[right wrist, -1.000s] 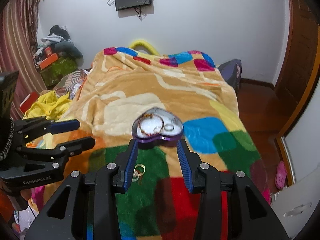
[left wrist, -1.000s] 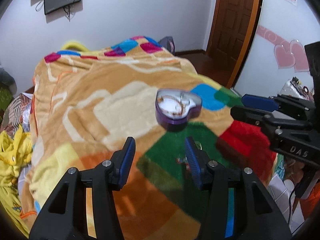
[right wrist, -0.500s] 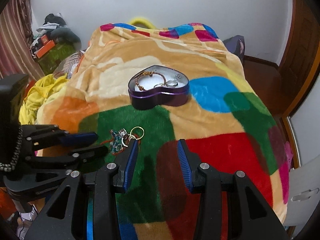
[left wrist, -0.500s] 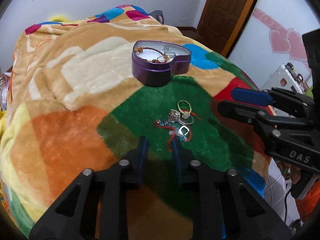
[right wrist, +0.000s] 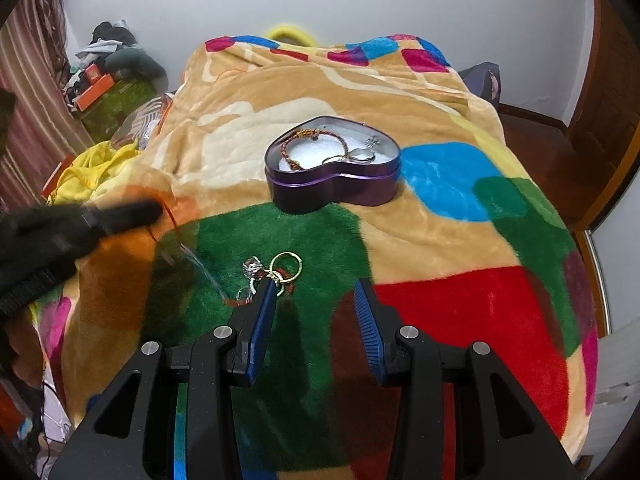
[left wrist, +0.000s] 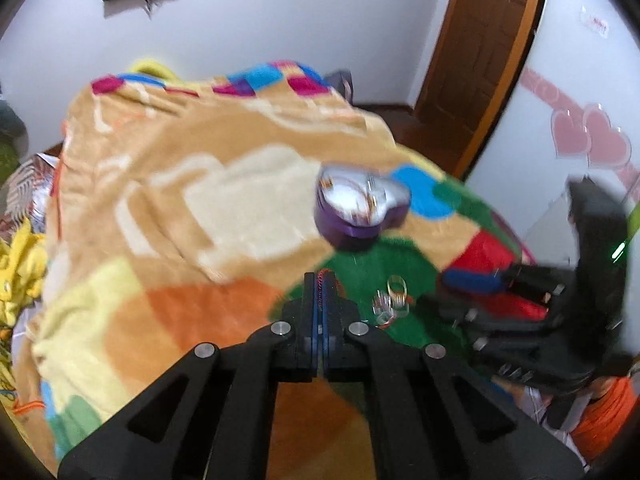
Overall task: Organize jewelry
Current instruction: 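Grasp the blue-beaded necklace with the left gripper while the right gripper grasps a gold ring, then lower the necklace and ring into the heart tin and open both grippers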
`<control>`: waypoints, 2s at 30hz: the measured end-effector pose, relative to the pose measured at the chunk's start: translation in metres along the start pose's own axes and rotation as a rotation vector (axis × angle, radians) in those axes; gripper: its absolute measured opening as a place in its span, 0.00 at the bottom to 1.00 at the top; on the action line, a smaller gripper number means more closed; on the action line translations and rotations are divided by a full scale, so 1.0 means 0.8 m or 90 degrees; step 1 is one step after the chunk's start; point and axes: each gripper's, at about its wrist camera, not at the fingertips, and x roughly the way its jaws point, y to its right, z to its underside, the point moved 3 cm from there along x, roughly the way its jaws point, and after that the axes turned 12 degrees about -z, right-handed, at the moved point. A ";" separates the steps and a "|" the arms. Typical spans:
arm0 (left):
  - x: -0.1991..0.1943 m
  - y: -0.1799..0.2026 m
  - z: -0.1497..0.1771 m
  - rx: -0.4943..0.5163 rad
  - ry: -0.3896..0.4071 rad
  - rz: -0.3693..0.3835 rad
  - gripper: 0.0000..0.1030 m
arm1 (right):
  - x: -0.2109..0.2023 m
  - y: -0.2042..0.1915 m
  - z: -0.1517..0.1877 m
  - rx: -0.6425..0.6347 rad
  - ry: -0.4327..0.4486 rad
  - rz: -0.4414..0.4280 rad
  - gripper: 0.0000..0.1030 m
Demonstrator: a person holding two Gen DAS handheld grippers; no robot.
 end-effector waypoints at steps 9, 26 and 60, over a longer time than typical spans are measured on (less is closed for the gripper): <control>-0.051 -0.027 -0.040 -0.027 0.090 -0.017 0.00 | 0.015 -0.010 -0.005 -0.014 -0.007 0.000 0.36; -0.070 -0.036 -0.055 -0.033 0.130 -0.020 0.00 | 0.037 -0.016 -0.009 -0.042 -0.019 -0.013 0.18; -0.040 0.040 -0.142 -0.013 0.176 0.033 0.00 | -0.061 0.035 -0.075 0.016 0.170 -0.002 0.18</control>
